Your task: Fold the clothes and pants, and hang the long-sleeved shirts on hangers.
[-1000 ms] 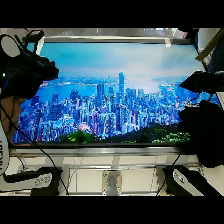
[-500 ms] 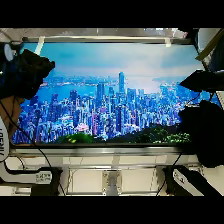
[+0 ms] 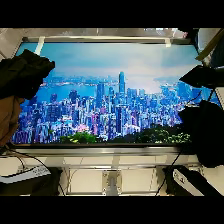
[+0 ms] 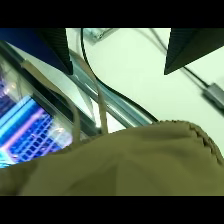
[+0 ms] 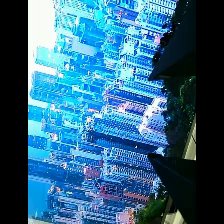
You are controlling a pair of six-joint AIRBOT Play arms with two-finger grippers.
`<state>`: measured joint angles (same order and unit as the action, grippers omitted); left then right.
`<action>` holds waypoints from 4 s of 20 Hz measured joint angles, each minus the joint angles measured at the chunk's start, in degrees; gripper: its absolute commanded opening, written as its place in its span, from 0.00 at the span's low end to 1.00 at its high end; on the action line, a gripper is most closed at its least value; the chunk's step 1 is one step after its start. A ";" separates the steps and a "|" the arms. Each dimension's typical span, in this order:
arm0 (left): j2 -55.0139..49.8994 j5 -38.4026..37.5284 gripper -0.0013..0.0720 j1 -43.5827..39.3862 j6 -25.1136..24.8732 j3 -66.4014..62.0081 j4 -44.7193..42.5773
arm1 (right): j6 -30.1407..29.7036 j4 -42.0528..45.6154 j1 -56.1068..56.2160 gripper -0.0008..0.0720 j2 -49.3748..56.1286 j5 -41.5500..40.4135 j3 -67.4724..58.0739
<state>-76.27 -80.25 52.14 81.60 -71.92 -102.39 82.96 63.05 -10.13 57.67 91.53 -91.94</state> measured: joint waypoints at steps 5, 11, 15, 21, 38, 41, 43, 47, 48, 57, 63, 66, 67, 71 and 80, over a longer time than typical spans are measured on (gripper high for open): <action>2.12 11.39 0.90 23.87 -1.33 8.70 22.10 | 0.13 -0.02 0.00 0.71 -0.02 -0.20 0.00; -2.75 15.76 0.90 43.52 -6.82 11.41 49.13 | 0.33 -0.02 0.00 0.71 -0.02 -1.38 0.00; -8.81 15.56 0.90 44.89 -8.63 11.74 56.33 | 1.20 -0.02 0.00 0.71 -0.02 -2.14 0.00; -15.89 16.24 0.03 40.35 -13.00 11.80 65.94 | 3.06 -0.04 0.00 0.71 -0.02 -2.60 0.00; 21.92 5.95 0.03 5.79 -23.52 11.69 90.84 | -6.86 17.57 0.00 0.71 -0.09 -6.32 -0.07; 28.76 12.68 0.03 -16.26 -19.52 11.69 86.97 | -8.50 20.13 0.00 0.71 0.42 -12.31 -0.07; 29.97 20.26 0.03 -34.23 -15.58 11.74 81.88 | -8.96 21.31 -0.09 0.71 1.29 -15.67 -0.07; 22.80 41.79 0.03 -71.49 -8.85 11.80 71.97 | -9.51 22.43 -1.84 0.71 4.61 -18.47 -0.07; 18.86 47.89 0.03 -79.73 -7.43 11.80 70.86 | -9.55 22.67 -2.67 0.71 5.75 -18.62 -0.07; -8.15 74.55 0.98 -105.18 -1.22 4.37 68.06 | -9.66 21.97 -9.64 0.63 11.52 -17.42 0.98; 4.46 60.30 0.52 -84.63 -1.03 2.43 50.75 | -12.94 5.55 -9.79 0.63 11.67 -15.37 4.98; 12.81 40.39 0.46 -67.63 -0.92 2.27 41.94 | -15.02 -4.04 -4.87 0.63 11.26 -13.94 12.92; 14.93 34.23 0.46 -62.01 -0.55 2.29 39.01 | -15.37 -5.84 -1.95 0.63 11.21 -14.16 15.96; 20.20 18.53 0.52 -39.04 0.46 5.27 30.95 | -16.24 -10.05 15.39 0.63 12.37 -20.35 26.47; 12.17 19.32 0.99 -16.00 -0.13 15.58 33.90 | -14.73 -10.01 42.91 0.67 25.35 -30.03 30.40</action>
<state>-64.10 -60.93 36.14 81.47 -56.34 -68.49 68.23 53.04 32.77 83.02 61.49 -61.54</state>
